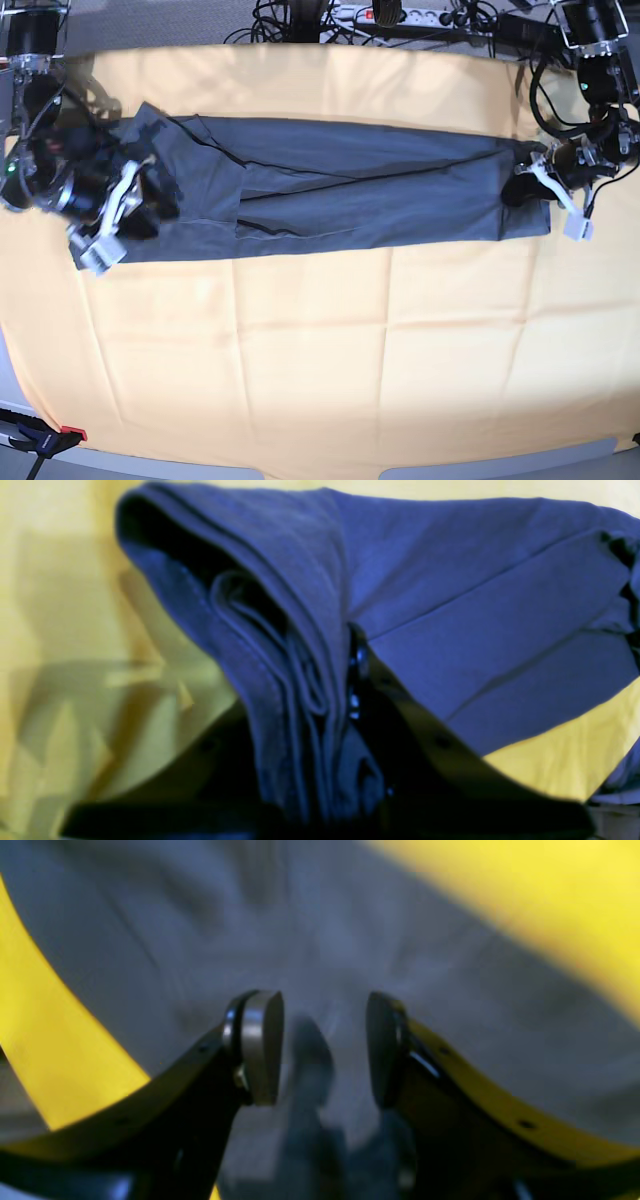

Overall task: Fold the T-shirt properly
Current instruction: 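Open both grippers and withdraw them from the shirt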

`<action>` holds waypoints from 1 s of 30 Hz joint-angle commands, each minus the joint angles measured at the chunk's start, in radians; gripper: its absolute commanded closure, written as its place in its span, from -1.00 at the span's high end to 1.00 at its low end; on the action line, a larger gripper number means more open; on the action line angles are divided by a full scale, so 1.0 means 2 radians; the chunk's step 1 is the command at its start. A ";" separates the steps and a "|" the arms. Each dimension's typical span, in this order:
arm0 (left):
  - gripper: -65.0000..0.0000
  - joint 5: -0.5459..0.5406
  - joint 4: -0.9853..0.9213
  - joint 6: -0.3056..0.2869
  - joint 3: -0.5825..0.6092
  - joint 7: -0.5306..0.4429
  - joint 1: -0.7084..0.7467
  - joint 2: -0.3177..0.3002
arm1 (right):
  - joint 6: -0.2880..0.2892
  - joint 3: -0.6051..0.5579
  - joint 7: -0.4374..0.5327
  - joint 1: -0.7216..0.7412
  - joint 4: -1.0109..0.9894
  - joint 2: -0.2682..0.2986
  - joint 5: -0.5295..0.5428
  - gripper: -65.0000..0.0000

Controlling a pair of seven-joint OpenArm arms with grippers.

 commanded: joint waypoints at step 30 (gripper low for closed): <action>-1.00 -0.282 0.011 -0.111 -0.048 0.117 -0.012 0.030 | 0.014 0.209 -0.043 -0.017 0.035 -0.026 0.072 -0.08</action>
